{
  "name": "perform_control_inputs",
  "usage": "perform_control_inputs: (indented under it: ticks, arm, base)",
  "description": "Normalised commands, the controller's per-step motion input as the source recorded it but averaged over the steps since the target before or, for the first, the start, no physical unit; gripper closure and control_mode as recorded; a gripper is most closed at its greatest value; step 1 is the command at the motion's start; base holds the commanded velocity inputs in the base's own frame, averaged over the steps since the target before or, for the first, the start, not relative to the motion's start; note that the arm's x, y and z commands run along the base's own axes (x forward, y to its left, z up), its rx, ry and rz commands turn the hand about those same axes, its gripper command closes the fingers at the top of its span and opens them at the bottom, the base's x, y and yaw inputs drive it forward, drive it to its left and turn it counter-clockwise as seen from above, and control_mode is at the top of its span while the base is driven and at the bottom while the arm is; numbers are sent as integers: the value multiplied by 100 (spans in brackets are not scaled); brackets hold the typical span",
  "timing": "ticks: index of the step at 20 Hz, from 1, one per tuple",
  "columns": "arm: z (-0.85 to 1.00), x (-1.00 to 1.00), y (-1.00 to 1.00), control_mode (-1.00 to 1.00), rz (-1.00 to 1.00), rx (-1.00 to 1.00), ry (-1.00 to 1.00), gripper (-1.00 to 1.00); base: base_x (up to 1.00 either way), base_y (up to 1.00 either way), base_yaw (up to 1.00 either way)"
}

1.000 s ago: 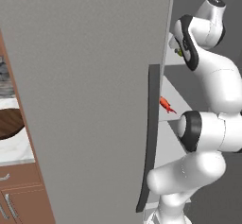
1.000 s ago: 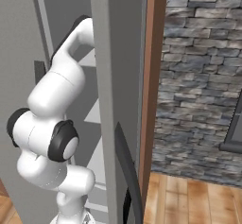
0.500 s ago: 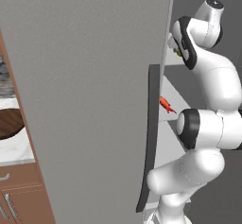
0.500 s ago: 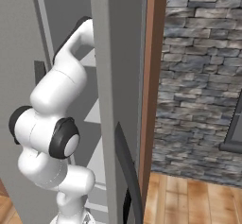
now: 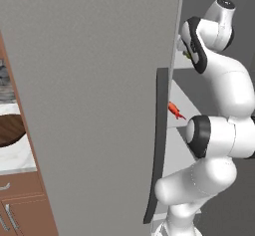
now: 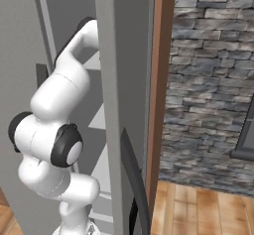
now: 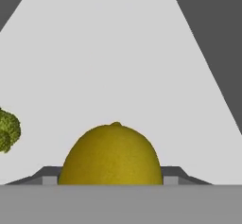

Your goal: Take the lemon, broccoli, and fish from the freezer and place them in the bowl on the counter.

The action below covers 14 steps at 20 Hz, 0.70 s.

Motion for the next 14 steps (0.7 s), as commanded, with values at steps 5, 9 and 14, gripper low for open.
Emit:
perform_control_inputs:
  ticks: [5,9,14]
  arm:
    - [0,-64,1,-100,0,0,-3,100]
    - [-7,-100,20,-100,0,0,0,100]
    - [-2,-99,59,-100,0,0,0,100]
  base:
    - [0,0,0]
    - [0,0,0]
    - [0,0,0]
